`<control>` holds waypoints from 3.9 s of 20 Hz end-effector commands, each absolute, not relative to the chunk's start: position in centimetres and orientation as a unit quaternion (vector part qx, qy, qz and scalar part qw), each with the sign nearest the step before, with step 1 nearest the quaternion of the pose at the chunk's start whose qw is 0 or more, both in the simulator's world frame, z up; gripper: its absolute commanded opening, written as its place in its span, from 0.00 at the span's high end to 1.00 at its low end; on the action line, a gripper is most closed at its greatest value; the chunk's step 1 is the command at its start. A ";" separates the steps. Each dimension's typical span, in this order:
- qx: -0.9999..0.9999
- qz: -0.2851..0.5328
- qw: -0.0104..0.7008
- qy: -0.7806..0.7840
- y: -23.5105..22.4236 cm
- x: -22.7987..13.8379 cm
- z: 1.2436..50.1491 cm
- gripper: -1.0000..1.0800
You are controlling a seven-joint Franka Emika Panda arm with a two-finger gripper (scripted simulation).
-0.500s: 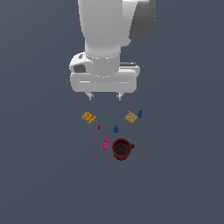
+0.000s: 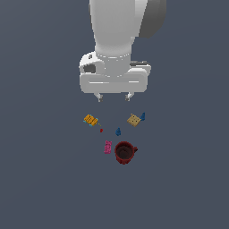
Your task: Pick up a designated object from a clutter of objects.
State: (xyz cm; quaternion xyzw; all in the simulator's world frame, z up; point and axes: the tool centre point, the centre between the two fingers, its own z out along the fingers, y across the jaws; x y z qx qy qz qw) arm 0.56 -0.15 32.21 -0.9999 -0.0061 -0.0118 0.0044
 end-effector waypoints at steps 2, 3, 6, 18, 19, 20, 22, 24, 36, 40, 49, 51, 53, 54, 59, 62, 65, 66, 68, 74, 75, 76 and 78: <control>-1.000 -0.012 0.007 -0.006 0.4 0.5 32.4 0.04; -1.000 -0.012 0.007 -0.006 0.3 0.5 32.4 0.04; -1.000 -0.011 0.005 -0.009 0.0 0.5 32.1 0.04; -0.997 -0.006 -0.012 -0.076 -3.1 0.1 27.5 0.04; -0.996 -0.005 -0.014 -0.085 -3.5 0.0 26.9 0.04; -0.995 -0.004 -0.016 -0.095 -3.9 -0.1 26.2 0.04; -0.993 -0.002 -0.019 -0.117 -4.9 -0.4 24.8 0.04; -0.990 0.000 -0.023 -0.140 -5.8 -0.7 23.4 0.04; -0.959 0.012 -0.027 -0.282 -10.1 -4.0 15.4 0.04; -0.944 0.013 -0.023 -0.329 -11.1 -5.4 12.9 0.04; -0.907 0.008 -0.009 -0.422 -12.2 -8.6 8.6 0.04; -0.900 0.006 -0.007 -0.436 -12.3 -9.1 8.0 0.04; -0.894 0.004 -0.005 -0.447 -12.3 -9.5 7.5 0.04; -0.892 0.003 -0.004 -0.452 -12.3 -9.7 7.3 0.04; -0.884 0.001 -0.001 -0.468 -12.4 -10.3 6.6 0.04; -0.882 0.000 0.000 -0.471 -12.4 -10.4 6.5 0.04; -0.883 0.001 0.000 -0.469 -12.4 -10.3 6.5 0.04; -0.883 0.001 0.000 -0.469 -12.4 -10.3 6.4 0.04; -0.883 0.001 0.000 -0.469 -12.4 -10.3 6.0 0.04; -0.883 0.001 0.000 -0.470 -12.3 -10.4 3.8 0.04; -0.883 0.001 0.000 -0.470 -12.4 -10.4 3.3 0.04; -0.882 0.001 0.000 -0.470 -12.3 -10.4 2.9 0.04; -0.882 0.001 0.000 -0.471 -12.3 -10.4 2.3 0.04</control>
